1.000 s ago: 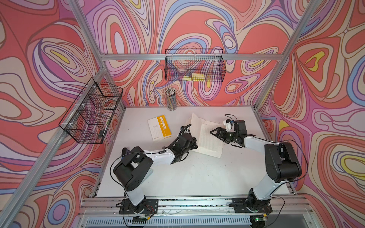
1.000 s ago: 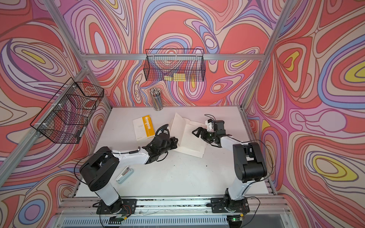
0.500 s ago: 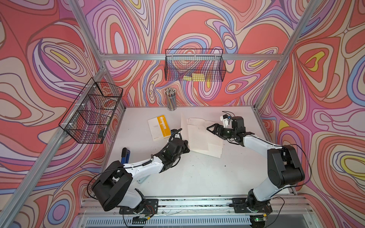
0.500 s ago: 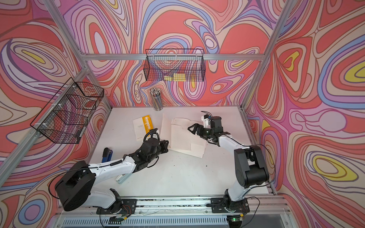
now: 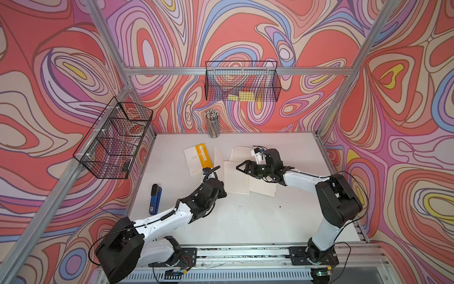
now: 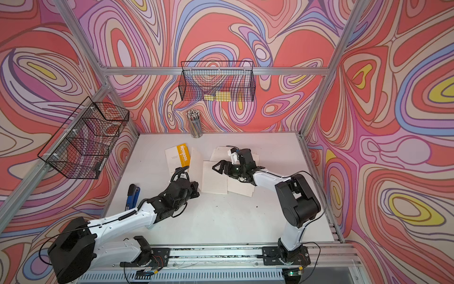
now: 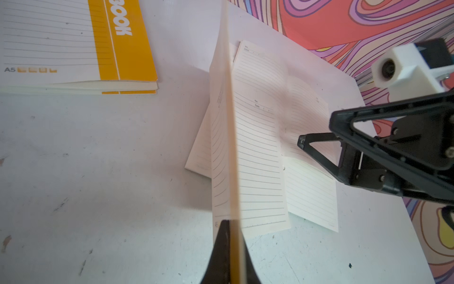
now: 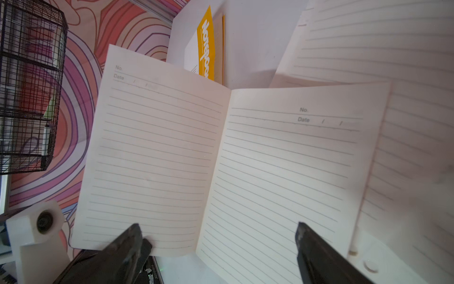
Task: Close the notebook
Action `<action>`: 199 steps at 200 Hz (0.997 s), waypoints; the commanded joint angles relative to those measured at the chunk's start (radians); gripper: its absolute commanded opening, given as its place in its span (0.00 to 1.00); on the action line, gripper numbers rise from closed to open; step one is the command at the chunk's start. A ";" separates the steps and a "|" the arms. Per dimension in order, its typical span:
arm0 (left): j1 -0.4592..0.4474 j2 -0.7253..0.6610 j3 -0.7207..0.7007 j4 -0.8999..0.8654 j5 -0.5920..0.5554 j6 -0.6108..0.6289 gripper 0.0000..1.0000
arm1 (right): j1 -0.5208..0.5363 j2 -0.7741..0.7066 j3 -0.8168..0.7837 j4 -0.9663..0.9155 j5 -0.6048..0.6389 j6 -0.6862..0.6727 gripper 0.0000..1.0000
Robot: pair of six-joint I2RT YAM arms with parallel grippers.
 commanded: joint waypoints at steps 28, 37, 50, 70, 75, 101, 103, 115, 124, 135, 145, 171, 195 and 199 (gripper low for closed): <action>-0.004 -0.035 -0.009 -0.112 -0.057 0.000 0.00 | 0.044 0.060 0.010 0.069 0.028 0.042 0.98; -0.005 -0.035 -0.012 -0.109 -0.056 -0.005 0.00 | 0.050 0.070 0.008 0.077 0.029 0.045 0.98; -0.005 -0.034 -0.014 -0.117 -0.062 -0.022 0.00 | 0.057 0.080 0.002 0.090 0.030 0.051 0.98; -0.005 -0.033 -0.014 -0.125 -0.063 -0.032 0.00 | 0.066 0.099 -0.009 0.106 0.033 0.053 0.98; -0.005 -0.033 -0.014 -0.124 -0.063 -0.032 0.00 | 0.069 0.107 -0.011 0.110 0.032 0.054 0.98; -0.005 -0.035 -0.007 -0.145 -0.060 -0.038 0.00 | 0.072 0.129 -0.023 0.121 0.039 0.052 0.98; -0.005 -0.036 -0.006 -0.147 -0.061 -0.038 0.00 | 0.072 0.130 -0.025 0.123 0.040 0.053 0.98; -0.005 -0.039 -0.003 -0.158 -0.061 -0.036 0.00 | 0.072 0.133 -0.033 0.129 0.046 0.051 0.98; -0.005 -0.040 0.003 -0.167 -0.062 -0.035 0.00 | 0.072 0.140 -0.037 0.134 0.046 0.052 0.98; -0.005 -0.040 0.009 -0.180 -0.063 -0.035 0.00 | 0.072 0.150 -0.036 0.136 0.046 0.054 0.98; -0.005 -0.035 0.015 -0.187 -0.063 -0.032 0.00 | 0.072 0.156 -0.037 0.143 0.041 0.056 0.98; -0.005 -0.021 0.015 -0.165 -0.040 -0.022 0.00 | 0.072 0.167 -0.043 0.155 0.037 0.061 0.98; -0.005 -0.008 -0.004 -0.081 0.015 0.014 0.13 | 0.072 0.169 -0.045 0.158 0.036 0.062 0.98; -0.005 -0.006 -0.008 -0.058 0.027 0.022 0.17 | 0.072 0.169 -0.046 0.161 0.035 0.064 0.98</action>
